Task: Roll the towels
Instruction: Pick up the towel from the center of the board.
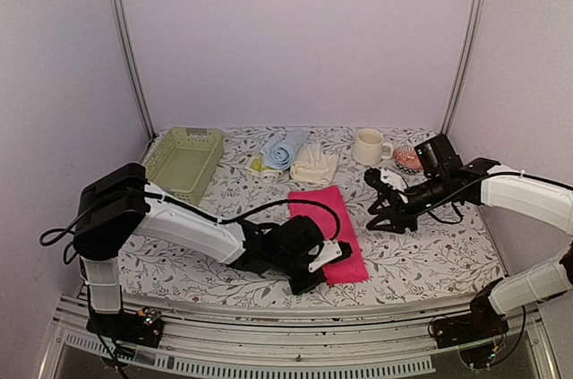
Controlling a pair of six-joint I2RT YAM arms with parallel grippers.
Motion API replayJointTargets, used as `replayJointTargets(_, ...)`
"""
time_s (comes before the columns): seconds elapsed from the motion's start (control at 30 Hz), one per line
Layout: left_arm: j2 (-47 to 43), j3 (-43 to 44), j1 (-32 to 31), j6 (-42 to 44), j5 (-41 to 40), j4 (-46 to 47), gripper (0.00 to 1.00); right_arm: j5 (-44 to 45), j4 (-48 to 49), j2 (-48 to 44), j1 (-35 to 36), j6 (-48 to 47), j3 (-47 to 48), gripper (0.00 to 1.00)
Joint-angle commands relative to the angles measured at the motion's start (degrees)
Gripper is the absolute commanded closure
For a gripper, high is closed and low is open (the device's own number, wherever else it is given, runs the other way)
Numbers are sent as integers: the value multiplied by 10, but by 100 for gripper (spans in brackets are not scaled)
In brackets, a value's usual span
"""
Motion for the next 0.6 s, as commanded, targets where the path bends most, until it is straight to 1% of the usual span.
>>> replayJointTargets(0.0,21,-15,-4,-8,2,-44,99,-19,-80,-49,6,-48,14,54)
replayJointTargets(0.07,16,-13,-1,-17,27,-45,100,8,-96,-58,43,-66,1,55)
replayJointTargets(0.1,12,-13,3,-24,46,-43,100,45,-97,-60,72,-73,-8,55)
replayJointTargets(0.2,5,-11,27,-60,137,-36,100,104,-77,-59,138,-78,-41,56)
replayJointTargets(0.33,4,-9,66,-117,253,-21,100,134,-47,-34,179,-76,-58,53)
replayJointTargets(0.47,8,-17,93,-169,320,8,100,173,15,-21,223,-88,-91,49)
replayJointTargets(0.57,20,-18,105,-194,351,23,100,190,60,-9,245,-90,-107,47)
